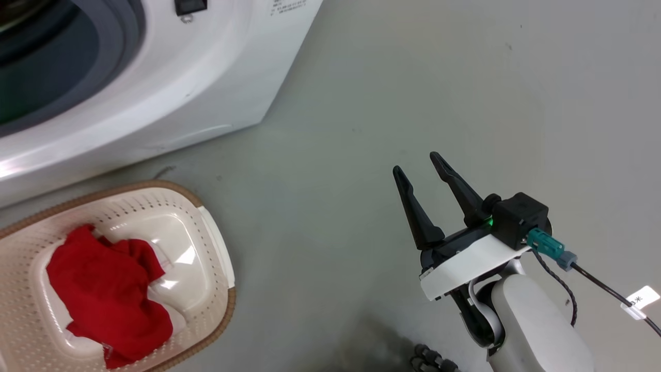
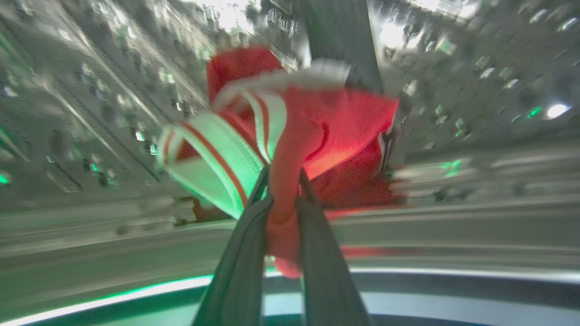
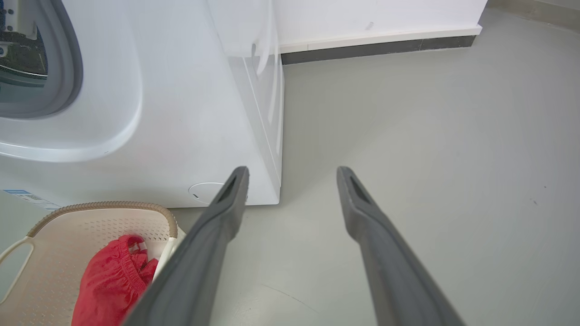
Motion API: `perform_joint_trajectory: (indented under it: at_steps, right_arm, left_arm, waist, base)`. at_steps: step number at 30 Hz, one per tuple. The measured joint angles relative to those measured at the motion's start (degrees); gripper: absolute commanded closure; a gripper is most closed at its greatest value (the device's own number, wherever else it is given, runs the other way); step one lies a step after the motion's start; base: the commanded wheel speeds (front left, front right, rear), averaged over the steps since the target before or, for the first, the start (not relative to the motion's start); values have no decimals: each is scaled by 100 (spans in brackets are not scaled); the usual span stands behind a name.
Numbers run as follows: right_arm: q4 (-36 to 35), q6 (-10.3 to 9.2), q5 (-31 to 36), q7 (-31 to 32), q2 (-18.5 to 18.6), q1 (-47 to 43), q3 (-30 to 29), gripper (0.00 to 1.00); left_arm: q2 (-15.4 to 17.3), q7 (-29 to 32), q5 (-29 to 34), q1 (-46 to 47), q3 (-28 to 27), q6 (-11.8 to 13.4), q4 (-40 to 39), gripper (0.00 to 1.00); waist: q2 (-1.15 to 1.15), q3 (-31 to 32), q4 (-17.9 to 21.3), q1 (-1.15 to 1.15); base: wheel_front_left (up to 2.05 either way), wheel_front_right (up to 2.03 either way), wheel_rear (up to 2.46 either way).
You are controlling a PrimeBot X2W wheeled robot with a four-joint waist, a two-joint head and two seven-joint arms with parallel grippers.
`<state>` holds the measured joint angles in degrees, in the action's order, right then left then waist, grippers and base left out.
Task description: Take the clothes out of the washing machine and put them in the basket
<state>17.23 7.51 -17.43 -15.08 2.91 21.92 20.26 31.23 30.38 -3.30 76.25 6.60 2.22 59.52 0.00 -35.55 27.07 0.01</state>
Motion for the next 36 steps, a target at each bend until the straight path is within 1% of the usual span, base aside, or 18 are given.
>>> perform_joint_trajectory:
  at_steps: [3,8,10,11,13,14,15,18,22,23,24,27,31,34,36]
  right_arm:
    - [47,0,109,0,-1,-20,-45,0]
    - [179,0,302,0,-2,-135,-186,0]
    - [243,0,388,0,-3,-211,-267,0]
    - [337,0,482,0,-2,-330,-312,0]
    - [403,0,546,0,-4,-435,-347,0]
    - [403,0,546,0,-4,-435,-347,0]
    - [471,0,604,0,-4,-514,-409,0]
    - [558,0,684,0,-5,-690,-499,0]
    - [621,0,773,9,-4,-911,-644,0]
    - [621,0,773,9,-4,-911,-644,0]
    - [619,0,816,52,-3,-1002,-711,0]
    - [604,0,855,85,-3,-1096,-782,0]
    - [516,0,907,158,-4,-1267,-905,0]
    - [432,0,951,218,-3,-1398,-1006,0]
    - [367,0,990,260,-2,-1454,-1046,0]
  left_arm:
    - [-81,-724,-57,-279,-14,40,-261,100]
    - [-337,-1916,-234,-861,-52,65,-433,100]
    - [-479,-2384,-334,-1102,-86,64,-432,100]
    - [-608,-2803,-379,-1363,-76,26,-394,100]
    - [-706,-3188,-495,-1623,-112,-22,-320,100]
    - [-706,-3188,-495,-1623,-112,-22,-320,100]
    - [-777,-3521,-554,-1851,-114,-73,-224,100]
    - [-938,-3982,-668,-2123,-136,-129,-127,100]
    - [-1136,-4342,-754,-2463,-124,-214,-120,100]
    - [-1136,-4342,-754,-2463,-124,-214,-120,100]
    - [-1224,-4436,-808,-2607,-131,-257,-219,100]
    - [-1294,-4487,-865,-2745,-146,-286,-404,100]
    - [-1425,-4528,-938,-3078,-165,-369,-939,100]
    - [-1570,-4529,-955,-3388,-175,-366,-1608,100]
    - [-1697,-4530,-955,-3663,-165,-320,-2096,100]
  waist:
    - [0,204,-55,0]
    - [0,656,-189,-1]
    - [0,873,-254,-1]
    - [0,1107,-324,-1]
    - [0,1350,-395,0]
    - [0,1350,-395,0]
    - [0,1590,-468,-1]
    - [0,1951,-585,-1]
    - [0,2393,-753,-2]
    - [0,2393,-753,-2]
    - [0,2582,-846,-2]
    - [0,2750,-944,-2]
    - [0,3012,-1146,-2]
    - [0,3147,-1309,-2]
    - [0,3217,-1409,-2]
  base:
    - [0,0,0]
    - [0,0,0]
    - [0,0,0]
    - [0,0,0]
    - [0,0,0]
    - [0,0,0]
    - [0,0,0]
    - [0,0,0]
    - [0,0,0]
    - [0,0,0]
    - [0,0,0]
    - [0,0,0]
    - [0,0,0]
    - [0,0,0]
    - [0,0,0]
